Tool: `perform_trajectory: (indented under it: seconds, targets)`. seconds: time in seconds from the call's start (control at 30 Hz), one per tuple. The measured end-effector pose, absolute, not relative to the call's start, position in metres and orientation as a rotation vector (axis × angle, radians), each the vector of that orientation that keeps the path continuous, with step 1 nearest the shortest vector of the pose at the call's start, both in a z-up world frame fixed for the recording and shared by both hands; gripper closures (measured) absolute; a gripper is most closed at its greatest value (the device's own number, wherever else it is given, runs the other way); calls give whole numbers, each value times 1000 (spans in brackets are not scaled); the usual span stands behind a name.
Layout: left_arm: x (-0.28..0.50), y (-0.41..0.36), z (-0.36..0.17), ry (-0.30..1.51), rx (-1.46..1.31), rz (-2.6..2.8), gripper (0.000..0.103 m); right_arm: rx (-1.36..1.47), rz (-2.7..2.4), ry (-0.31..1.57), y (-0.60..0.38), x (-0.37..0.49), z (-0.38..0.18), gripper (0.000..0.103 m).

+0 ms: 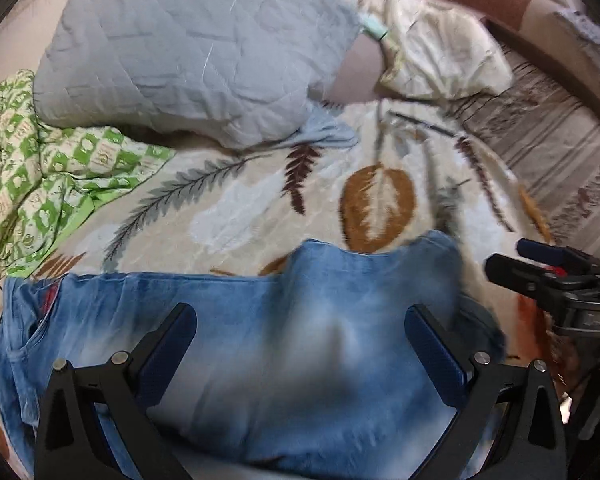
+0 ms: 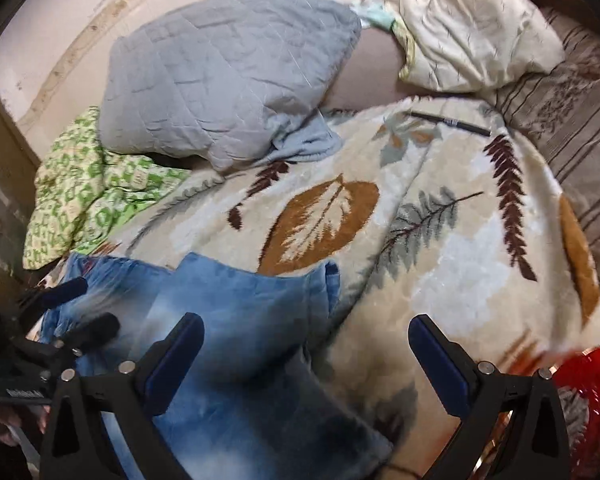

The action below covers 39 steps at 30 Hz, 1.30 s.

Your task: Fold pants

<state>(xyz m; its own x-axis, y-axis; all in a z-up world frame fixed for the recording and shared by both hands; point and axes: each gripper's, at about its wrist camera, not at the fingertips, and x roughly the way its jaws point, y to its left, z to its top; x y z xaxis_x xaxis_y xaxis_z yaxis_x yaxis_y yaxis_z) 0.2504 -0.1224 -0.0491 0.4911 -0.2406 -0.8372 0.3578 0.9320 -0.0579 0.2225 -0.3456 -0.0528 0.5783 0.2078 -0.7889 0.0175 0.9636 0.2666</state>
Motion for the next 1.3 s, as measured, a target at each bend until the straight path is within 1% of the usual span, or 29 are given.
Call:
perform_trajectory:
  seconds: [0.1, 0.17, 0.23, 0.27, 0.3, 0.33, 0.37, 0.4, 0.43, 0.47, 0.5, 0.57, 0.67, 0.73, 0.8, 0.83, 0.9, 0.93, 0.97, 1.03, 1.1, 1.13, 1.17, 1.2, 1.23, 1.27, 1.3]
  targets:
    - [269, -124, -67, 1033, 126, -359, 0, 323, 136, 951, -352, 239, -63, 1]
    - [280, -125, -79, 1064, 127, -365, 0, 367, 153, 955, -356, 248, -71, 9]
    - [286, -125, -86, 1085, 126, -383, 0, 402, 189, 984, -356, 259, -83, 28]
    - [288, -125, -88, 1092, 122, -395, 0, 412, 206, 998, -355, 262, -88, 32]
    - [291, -126, -91, 1104, 117, -405, 0, 422, 233, 1015, -353, 267, -96, 42]
    - [294, -127, -93, 1116, 110, -419, 5, 427, 257, 1035, -350, 269, -102, 54]
    - [296, -129, -96, 1131, 108, -437, 12, 431, 269, 1056, -347, 271, -109, 61]
    - [299, -131, -99, 1157, 117, -442, 44, 428, 284, 1075, -343, 273, -116, 69]
    - [300, -133, -104, 1186, 118, -457, 86, 414, 293, 1077, -340, 272, -121, 76]
    - [302, -134, -109, 1212, 109, -478, 91, 408, 292, 1076, -338, 271, -123, 80]
    - [300, -136, -112, 1219, 122, -481, 91, 415, 304, 1070, -337, 270, -123, 82]
    - [294, -142, -109, 1191, 163, -492, 92, 412, 322, 1039, -336, 265, -116, 85]
    - [288, -143, -79, 1097, 154, -498, 93, 414, 340, 967, -339, 255, -92, 89]
    - [289, -144, -57, 1031, 135, -506, 93, 414, 328, 917, -345, 251, -73, 95]
    - [299, -148, -37, 965, 115, -491, 93, 401, 294, 852, -357, 251, -46, 96]
    - [306, -149, -34, 952, 112, -482, 93, 380, 266, 838, -362, 257, -36, 98]
    - [329, -155, -34, 942, 105, -458, 94, 348, 215, 835, -374, 269, -25, 98]
    - [339, -156, -37, 940, 105, -444, 98, 347, 202, 856, -380, 286, -25, 98]
    - [349, -158, -41, 938, 100, -432, 99, 340, 184, 875, -383, 294, -27, 98]
    - [369, -163, -57, 956, 123, -379, 99, 298, 108, 917, -386, 316, -37, 98]
    - [383, -167, -78, 1024, 144, -359, 99, 286, 30, 980, -394, 329, -51, 97]
    - [383, -164, -85, 1055, 152, -354, 92, 302, 16, 1008, -399, 330, -58, 97]
    - [381, -165, -89, 1071, 160, -335, 82, 313, 3, 1035, -401, 330, -64, 97]
    - [377, -164, -89, 1066, 161, -325, 44, 308, -13, 1051, -402, 327, -67, 96]
    - [370, -163, -85, 1050, 154, -317, 11, 303, -17, 1054, -404, 323, -67, 95]
    - [358, -161, -77, 1015, 140, -323, 7, 295, -10, 1049, -403, 315, -65, 93]
    - [347, -162, -72, 999, 141, -350, 7, 290, 0, 1040, -404, 306, -62, 87]
